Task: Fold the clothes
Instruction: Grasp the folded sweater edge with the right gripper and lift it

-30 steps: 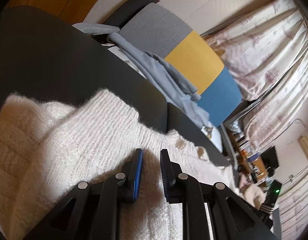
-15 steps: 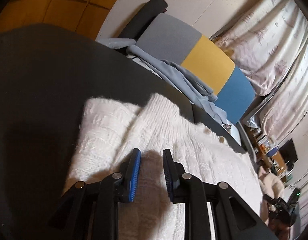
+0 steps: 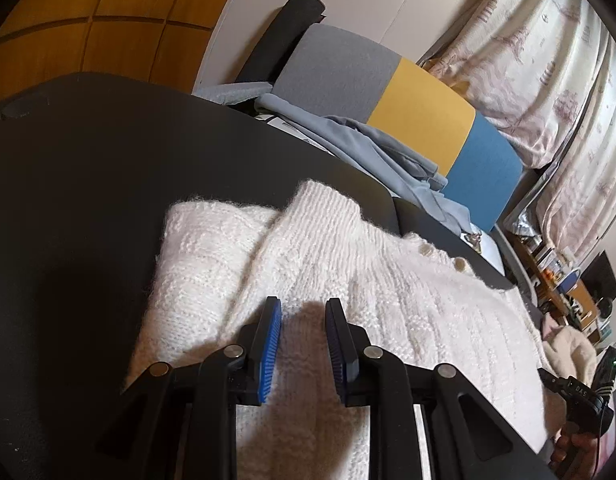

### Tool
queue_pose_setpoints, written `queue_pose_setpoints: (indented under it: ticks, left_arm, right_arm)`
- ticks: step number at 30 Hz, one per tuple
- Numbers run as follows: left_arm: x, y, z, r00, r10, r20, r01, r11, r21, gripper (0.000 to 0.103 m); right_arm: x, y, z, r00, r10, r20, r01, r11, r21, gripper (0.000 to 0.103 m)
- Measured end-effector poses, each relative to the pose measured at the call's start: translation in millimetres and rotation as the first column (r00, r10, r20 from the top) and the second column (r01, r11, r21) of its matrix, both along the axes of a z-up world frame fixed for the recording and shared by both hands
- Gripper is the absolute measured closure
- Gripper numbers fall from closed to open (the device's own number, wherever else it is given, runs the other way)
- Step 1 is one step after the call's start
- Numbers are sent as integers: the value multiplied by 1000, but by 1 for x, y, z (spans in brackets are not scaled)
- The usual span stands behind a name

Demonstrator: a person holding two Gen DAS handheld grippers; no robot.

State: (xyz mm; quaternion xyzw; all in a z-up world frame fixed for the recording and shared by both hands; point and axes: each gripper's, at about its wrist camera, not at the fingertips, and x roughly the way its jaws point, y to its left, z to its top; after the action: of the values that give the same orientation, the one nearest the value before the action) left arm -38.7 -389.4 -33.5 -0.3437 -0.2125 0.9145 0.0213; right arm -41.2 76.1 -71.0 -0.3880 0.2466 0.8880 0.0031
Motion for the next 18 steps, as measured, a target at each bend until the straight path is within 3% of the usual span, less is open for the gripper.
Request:
queue_pose_setpoints:
  ticks: [2,8,18]
  left_arm:
    - [-1,1,0,1000,1,0,-1,1000,-6,81]
    - [0,2,-1,1000,4,-2,-4,1000,-15,81]
    - [-2,11,2,1000,13,5,-13,999,-50,81]
  right_arm:
    - [1,-4,0,1000,-8,5,8,999,35,60]
    - [9,5,-4,1000,-20,-14,20,1000,-3,61]
    - [3,3,-4,1000,2,-6,-2,1000,10,55]
